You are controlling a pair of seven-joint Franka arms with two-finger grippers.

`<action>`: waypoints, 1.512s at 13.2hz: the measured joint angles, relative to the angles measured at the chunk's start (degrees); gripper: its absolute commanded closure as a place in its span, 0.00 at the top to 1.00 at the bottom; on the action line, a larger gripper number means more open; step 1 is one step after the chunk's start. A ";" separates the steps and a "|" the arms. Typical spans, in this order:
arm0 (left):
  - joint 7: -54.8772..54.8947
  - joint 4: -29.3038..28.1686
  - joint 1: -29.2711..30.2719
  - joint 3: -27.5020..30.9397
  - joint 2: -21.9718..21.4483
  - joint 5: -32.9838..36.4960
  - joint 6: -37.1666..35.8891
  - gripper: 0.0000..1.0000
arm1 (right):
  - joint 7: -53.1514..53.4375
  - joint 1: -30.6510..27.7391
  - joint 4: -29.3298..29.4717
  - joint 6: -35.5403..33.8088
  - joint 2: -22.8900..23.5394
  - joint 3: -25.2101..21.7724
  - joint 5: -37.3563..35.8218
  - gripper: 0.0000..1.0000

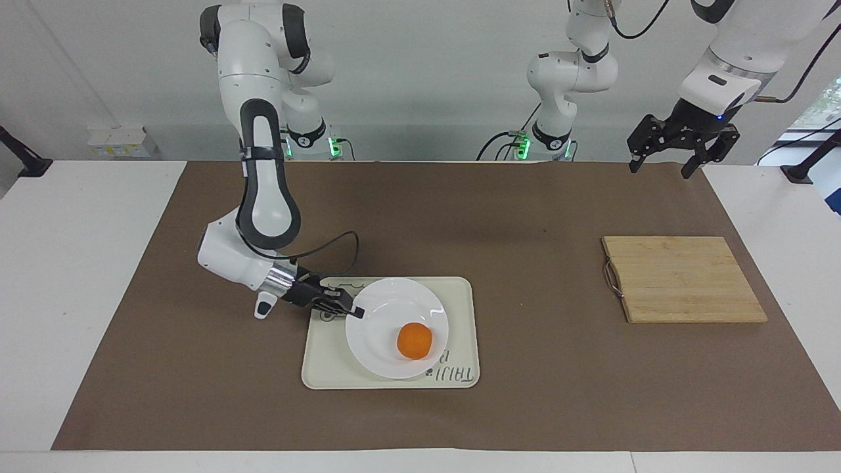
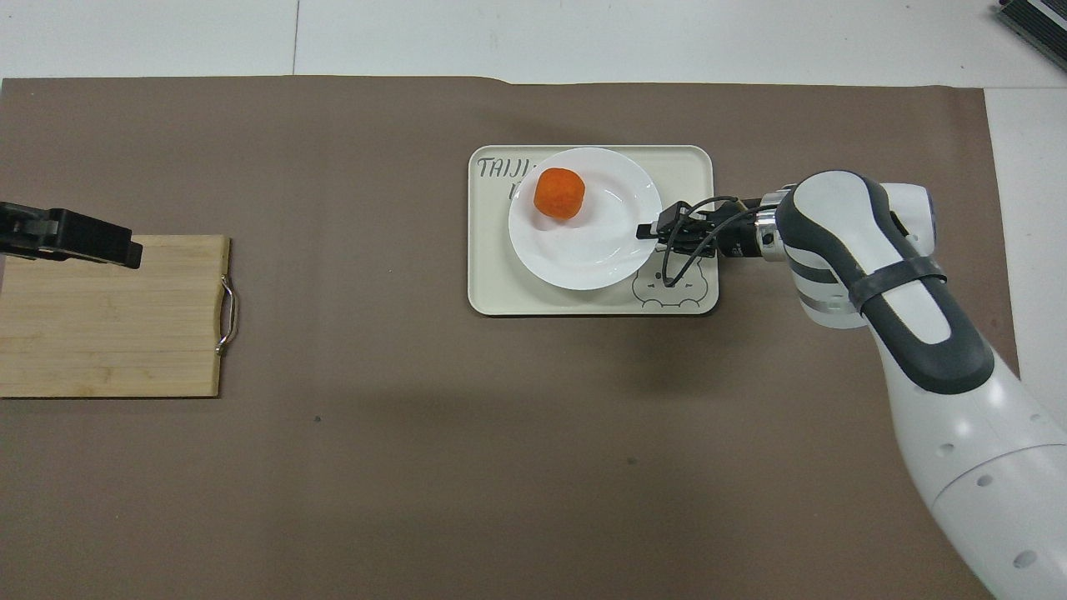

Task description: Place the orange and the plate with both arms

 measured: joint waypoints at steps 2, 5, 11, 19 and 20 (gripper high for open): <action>0.00 0.00 0.00 0.00 0.00 0.00 0.00 1.00 | -0.26 -0.01 -0.22 0.00 0.00 -0.01 0.00 0.00; 0.00 0.00 0.00 0.00 0.00 0.00 0.00 1.00 | -0.26 -0.11 -0.35 0.00 -0.01 -0.13 -0.11 1.00; 0.00 0.00 0.00 0.00 0.00 0.00 0.00 1.00 | 4.16 -0.90 1.27 0.12 -0.67 -0.50 -11.18 1.00; 0.00 0.00 0.01 0.00 0.00 0.00 0.00 1.00 | 13.59 -1.06 4.47 -1.07 -8.87 -2.14 -43.06 1.00; 0.00 0.00 0.01 0.00 0.00 0.00 0.00 1.00 | 14.38 -1.13 4.54 -2.76 -10.66 -2.42 -47.03 1.00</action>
